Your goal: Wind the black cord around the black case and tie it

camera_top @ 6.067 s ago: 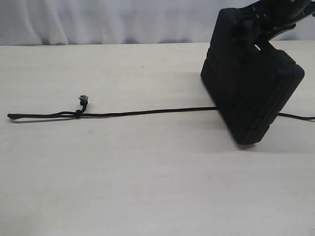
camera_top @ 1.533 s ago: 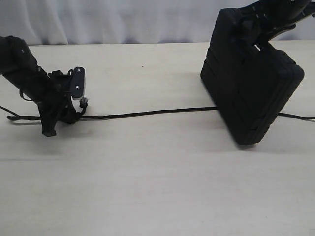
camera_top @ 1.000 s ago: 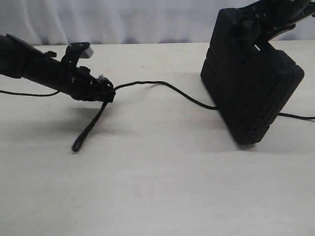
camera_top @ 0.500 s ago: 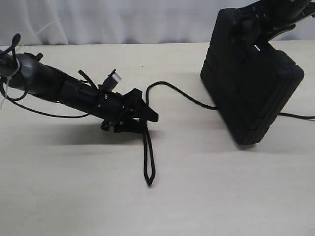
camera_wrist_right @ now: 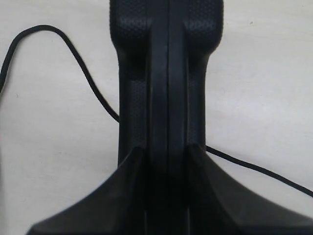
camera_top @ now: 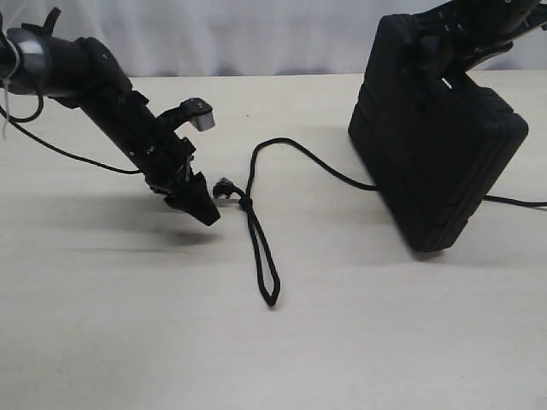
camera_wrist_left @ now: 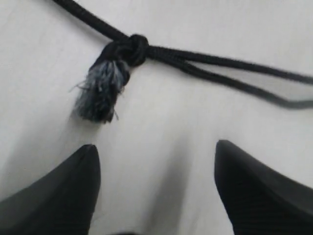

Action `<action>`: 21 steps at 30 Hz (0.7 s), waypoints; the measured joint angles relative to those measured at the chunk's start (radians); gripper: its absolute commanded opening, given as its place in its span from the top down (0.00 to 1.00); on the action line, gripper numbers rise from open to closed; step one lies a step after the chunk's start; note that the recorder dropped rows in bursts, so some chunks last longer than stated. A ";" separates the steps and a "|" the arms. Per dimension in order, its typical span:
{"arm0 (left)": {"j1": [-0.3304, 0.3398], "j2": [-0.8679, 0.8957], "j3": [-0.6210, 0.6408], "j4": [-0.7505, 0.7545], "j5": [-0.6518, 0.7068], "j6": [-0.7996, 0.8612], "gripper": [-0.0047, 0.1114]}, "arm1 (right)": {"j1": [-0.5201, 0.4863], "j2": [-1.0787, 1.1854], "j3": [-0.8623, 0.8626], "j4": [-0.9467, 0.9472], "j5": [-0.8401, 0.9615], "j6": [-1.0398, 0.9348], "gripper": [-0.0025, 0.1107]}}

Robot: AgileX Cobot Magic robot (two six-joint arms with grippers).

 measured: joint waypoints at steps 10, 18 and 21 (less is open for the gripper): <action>-0.068 -0.035 -0.003 0.054 -0.094 0.644 0.43 | 0.000 0.000 0.000 0.000 0.000 0.000 0.94; -0.128 -0.079 -0.010 0.095 -0.282 0.863 0.43 | 0.000 0.002 0.000 0.004 0.000 0.000 0.94; -0.173 -0.080 -0.010 0.108 -0.277 0.926 0.43 | 0.000 0.002 0.000 0.004 0.000 0.000 0.94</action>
